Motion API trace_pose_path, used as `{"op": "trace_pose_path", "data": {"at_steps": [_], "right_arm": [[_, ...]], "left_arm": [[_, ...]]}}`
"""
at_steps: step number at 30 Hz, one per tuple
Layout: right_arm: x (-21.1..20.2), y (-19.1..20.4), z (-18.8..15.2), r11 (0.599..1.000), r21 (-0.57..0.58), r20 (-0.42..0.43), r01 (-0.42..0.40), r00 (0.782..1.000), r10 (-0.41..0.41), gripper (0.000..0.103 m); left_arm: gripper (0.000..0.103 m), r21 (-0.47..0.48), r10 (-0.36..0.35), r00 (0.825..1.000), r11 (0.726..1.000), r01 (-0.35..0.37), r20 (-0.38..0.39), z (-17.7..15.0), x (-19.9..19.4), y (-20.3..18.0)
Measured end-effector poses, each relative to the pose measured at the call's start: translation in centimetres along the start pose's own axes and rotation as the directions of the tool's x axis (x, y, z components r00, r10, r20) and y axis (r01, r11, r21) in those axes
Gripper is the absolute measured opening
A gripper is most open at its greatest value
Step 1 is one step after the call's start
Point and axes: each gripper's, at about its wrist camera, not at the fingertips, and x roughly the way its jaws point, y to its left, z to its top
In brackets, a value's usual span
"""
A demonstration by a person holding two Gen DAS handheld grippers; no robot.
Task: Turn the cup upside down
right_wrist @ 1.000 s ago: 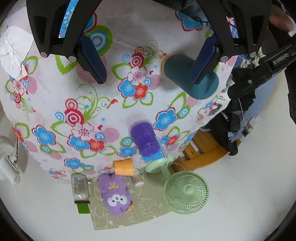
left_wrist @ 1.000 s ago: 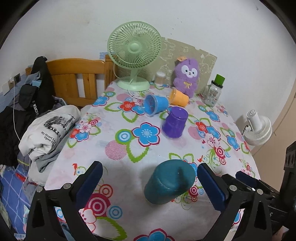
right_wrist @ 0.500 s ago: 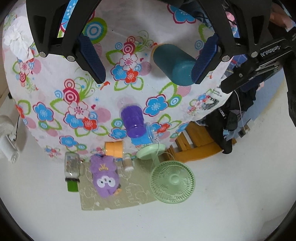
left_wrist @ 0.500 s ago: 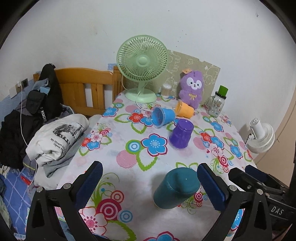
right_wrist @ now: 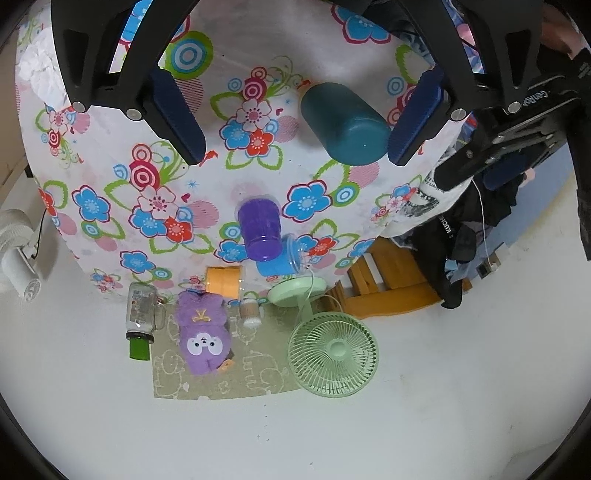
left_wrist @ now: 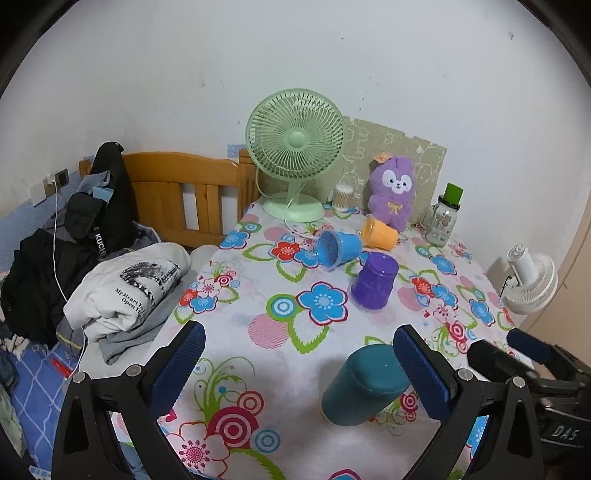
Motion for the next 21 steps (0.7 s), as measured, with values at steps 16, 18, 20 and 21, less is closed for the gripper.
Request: {"op": "trace_pose_path", "data": {"at_steps": [16, 18, 20, 21], "right_arm": [[-0.18, 0.09, -0.11, 1.0, -0.003, 0.002, 0.004, 1.0, -0.004, 0.101], [-0.16, 0.11, -0.14, 1.0, -0.002, 0.001, 0.002, 1.0, -0.002, 0.101], [-0.18, 0.1, -0.14, 1.0, -0.002, 0.001, 0.003, 1.0, -0.003, 0.101], [-0.18, 0.1, -0.14, 1.0, -0.002, 0.001, 0.003, 1.0, -0.003, 0.101]], "left_arm": [[0.103, 0.011, -0.014, 1.0, 1.0, 0.014, 0.017, -0.2, -0.54, -0.58], [0.103, 0.018, -0.015, 1.0, 1.0, 0.015, 0.019, -0.26, -0.63, -0.76], [0.103, 0.022, -0.013, 1.0, 1.0, 0.013, 0.019, -0.27, -0.66, -0.83], [0.103, 0.022, -0.012, 1.0, 1.0, 0.011, 0.019, -0.26, -0.67, -0.87]]}}
